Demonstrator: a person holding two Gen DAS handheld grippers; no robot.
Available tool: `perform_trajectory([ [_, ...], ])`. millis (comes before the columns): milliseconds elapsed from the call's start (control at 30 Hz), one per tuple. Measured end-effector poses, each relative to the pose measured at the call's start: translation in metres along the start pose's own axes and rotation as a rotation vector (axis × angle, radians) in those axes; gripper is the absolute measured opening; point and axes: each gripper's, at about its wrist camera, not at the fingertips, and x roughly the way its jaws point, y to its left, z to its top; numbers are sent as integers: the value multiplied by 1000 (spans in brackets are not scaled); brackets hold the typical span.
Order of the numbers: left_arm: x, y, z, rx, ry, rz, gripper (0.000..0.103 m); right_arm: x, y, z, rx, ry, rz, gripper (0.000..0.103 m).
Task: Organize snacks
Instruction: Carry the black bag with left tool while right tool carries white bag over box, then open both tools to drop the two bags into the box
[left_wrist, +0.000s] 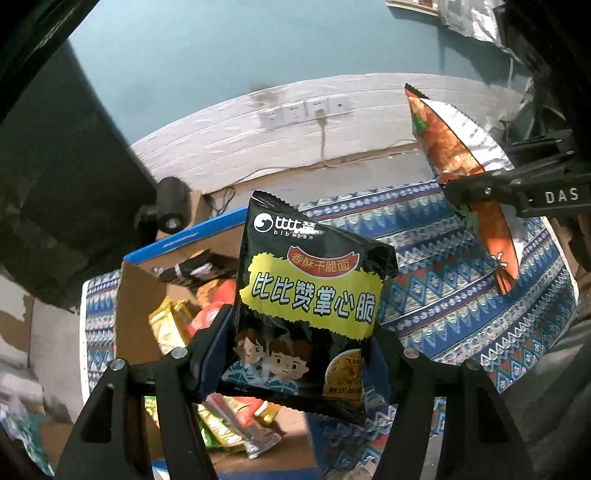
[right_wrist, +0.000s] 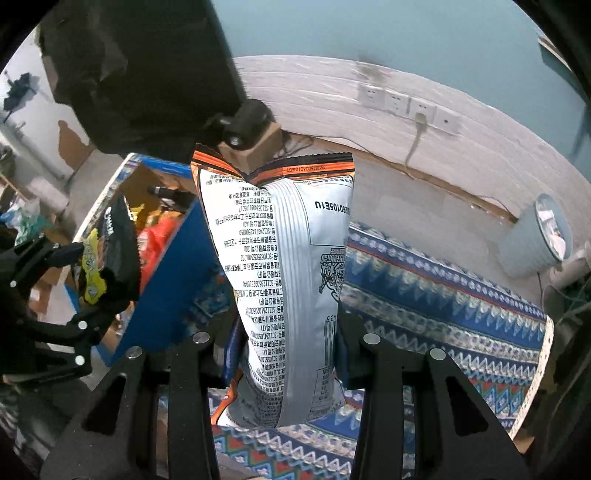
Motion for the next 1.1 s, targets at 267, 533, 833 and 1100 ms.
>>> perform_trajectory([
  [267,-5,47,-10,-110,0,20,67,16,38,18,-55,12,30,39],
  [533,-2,99,-25,-225,25,54,67,32,74,33,-114,23,60,39],
  [833,2,132,-36,-301,36,87,67,58,117,50,-158,56,90,40],
  [1100,16,165,-50,-371,67,128,67,87,154,66,-173,88,143,40],
])
